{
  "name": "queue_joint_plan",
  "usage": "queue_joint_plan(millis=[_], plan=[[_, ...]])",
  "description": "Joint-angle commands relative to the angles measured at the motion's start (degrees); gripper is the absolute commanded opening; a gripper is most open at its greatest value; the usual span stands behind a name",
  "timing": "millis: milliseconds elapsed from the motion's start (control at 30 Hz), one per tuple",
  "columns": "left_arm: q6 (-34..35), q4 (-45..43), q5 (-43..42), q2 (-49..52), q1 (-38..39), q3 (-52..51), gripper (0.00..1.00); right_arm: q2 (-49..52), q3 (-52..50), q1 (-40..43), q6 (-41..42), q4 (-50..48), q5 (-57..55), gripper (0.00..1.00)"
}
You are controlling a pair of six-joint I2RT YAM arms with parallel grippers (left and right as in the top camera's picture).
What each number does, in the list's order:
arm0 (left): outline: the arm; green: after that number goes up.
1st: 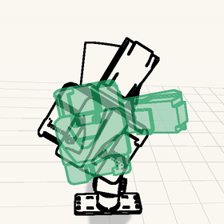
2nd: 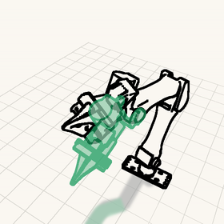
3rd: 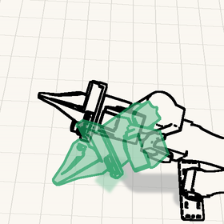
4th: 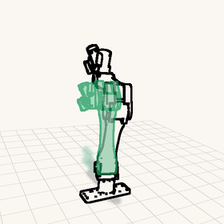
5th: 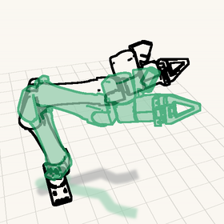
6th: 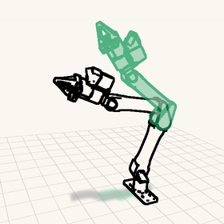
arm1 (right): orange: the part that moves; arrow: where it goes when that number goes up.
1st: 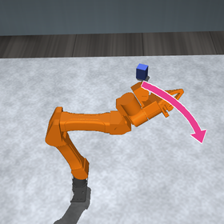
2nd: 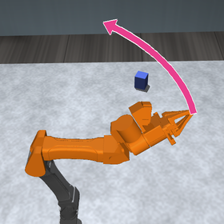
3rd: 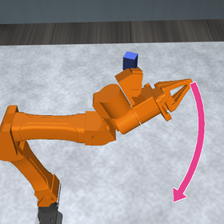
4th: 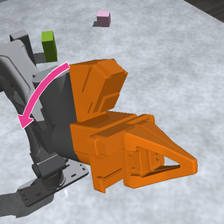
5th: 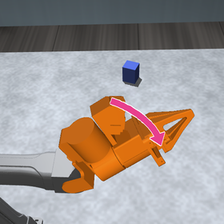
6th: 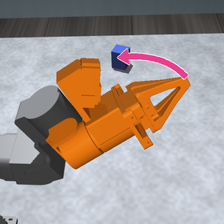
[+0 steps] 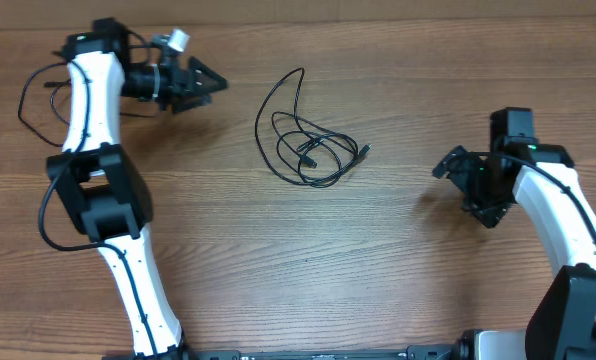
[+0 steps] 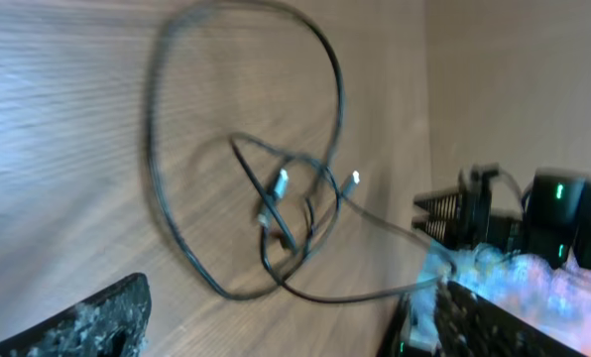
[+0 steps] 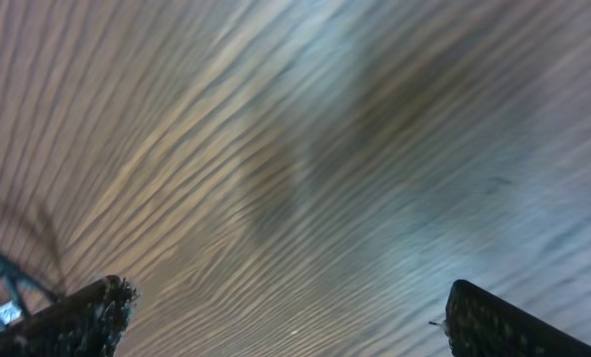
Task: Untangle cables
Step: 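Release the right gripper and move the left gripper back to the remaining cables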
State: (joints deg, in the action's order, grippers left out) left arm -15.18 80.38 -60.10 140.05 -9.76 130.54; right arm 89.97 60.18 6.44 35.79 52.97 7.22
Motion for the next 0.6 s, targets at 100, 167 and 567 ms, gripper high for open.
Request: queue_joint_plan(millis=[100,167,567], plan=[[-12.66,8.46,1.75,-12.96,3.67,1.29,0.93,0.22,-0.33,1.84,-0.2,-0.39,-1.01,1.0],[-14.69,9.6,2.21,-16.24,5.46,1.29,0.94,0.22,-0.33,1.84,-0.2,-0.42,-1.01,1.0],[-10.23,8.55,33.18,-21.9,23.43,-0.96,1.0,0.22,-0.33,1.84,-0.2,-0.39,-1.01,1.0]])
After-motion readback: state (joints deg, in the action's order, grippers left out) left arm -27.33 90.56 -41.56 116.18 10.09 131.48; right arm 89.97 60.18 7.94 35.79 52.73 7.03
